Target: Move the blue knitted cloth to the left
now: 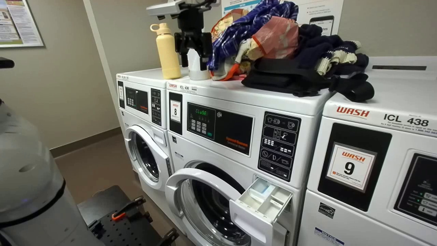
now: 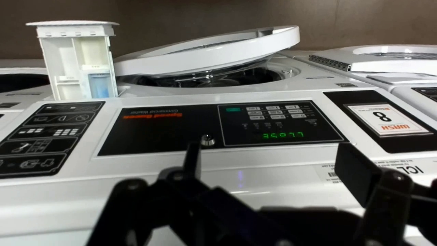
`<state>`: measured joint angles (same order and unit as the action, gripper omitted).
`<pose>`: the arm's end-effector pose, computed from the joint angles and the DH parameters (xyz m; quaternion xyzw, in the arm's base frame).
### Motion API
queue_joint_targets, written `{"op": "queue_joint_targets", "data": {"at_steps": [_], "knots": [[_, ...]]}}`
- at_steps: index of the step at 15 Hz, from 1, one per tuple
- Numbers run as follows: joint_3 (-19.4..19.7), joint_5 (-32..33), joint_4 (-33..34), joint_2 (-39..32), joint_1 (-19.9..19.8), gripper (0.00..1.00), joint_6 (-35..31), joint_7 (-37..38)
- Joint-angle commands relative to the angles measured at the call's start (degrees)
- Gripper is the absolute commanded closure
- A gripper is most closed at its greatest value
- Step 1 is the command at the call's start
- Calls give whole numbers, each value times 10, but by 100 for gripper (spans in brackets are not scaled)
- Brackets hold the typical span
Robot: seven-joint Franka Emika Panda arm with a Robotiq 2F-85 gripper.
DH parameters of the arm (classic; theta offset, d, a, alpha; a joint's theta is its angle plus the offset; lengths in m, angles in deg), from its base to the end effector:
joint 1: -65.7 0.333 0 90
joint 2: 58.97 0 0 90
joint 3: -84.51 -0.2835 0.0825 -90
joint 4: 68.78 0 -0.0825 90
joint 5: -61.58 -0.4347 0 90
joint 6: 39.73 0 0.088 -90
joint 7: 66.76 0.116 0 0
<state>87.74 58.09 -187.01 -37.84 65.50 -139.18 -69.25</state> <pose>0.5084 -0.0267 0.5430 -0.9989 0.0109 -0.0222 0.0392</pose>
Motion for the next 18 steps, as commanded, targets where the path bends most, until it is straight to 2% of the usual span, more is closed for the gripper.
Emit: {"op": "queue_joint_targets", "data": {"at_steps": [1, 10, 18], "knots": [[10, -5, 67, -38, -8, 0, 12, -18], [42, -21, 240, -148, -34, 0, -6, -16], [46, -58, 290, -218, -56, 0, -123, -14]]}}
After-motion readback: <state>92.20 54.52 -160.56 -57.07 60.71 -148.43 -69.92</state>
